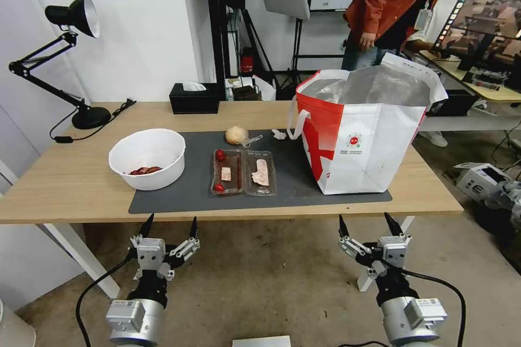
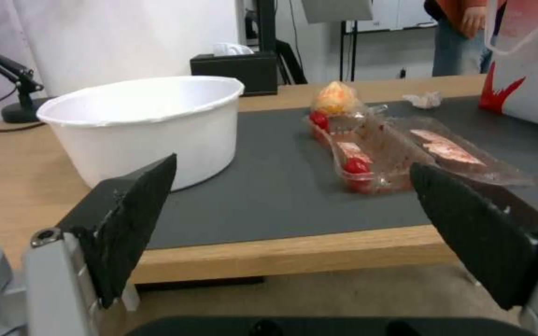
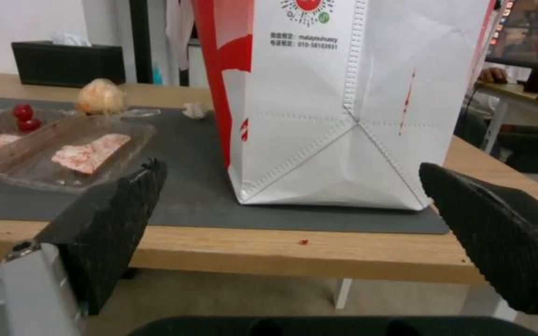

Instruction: Pick up the trash from the table and place it into the takeout bag.

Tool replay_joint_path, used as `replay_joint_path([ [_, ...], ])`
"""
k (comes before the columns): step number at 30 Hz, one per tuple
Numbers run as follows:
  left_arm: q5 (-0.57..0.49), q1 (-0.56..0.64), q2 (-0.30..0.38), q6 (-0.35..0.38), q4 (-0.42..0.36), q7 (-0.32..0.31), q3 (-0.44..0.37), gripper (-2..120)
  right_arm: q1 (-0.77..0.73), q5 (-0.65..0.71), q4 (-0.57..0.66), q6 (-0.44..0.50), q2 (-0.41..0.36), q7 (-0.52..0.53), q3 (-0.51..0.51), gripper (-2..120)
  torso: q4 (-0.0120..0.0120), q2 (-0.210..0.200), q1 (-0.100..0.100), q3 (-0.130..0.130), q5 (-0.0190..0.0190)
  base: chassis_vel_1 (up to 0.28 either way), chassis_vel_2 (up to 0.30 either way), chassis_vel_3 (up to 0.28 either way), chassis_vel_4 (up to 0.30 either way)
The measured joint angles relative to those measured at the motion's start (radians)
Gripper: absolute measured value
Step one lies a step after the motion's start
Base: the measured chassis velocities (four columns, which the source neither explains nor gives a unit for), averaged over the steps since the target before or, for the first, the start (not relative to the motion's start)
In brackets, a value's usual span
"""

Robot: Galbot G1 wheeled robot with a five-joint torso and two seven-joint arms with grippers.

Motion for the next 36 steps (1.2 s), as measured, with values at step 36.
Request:
replay_joint_path([
  [36, -0.010, -0.147, -0.010, -0.163, 0.085, -0.020, -0.022, 100, 0.134, -0.007, -0.057, 0.106, -0.050, 0.027, 0.013, 100, 0.0000, 0.000, 0.000, 0.000, 0.0002, 0.000, 0.000, 0.000, 0.000],
])
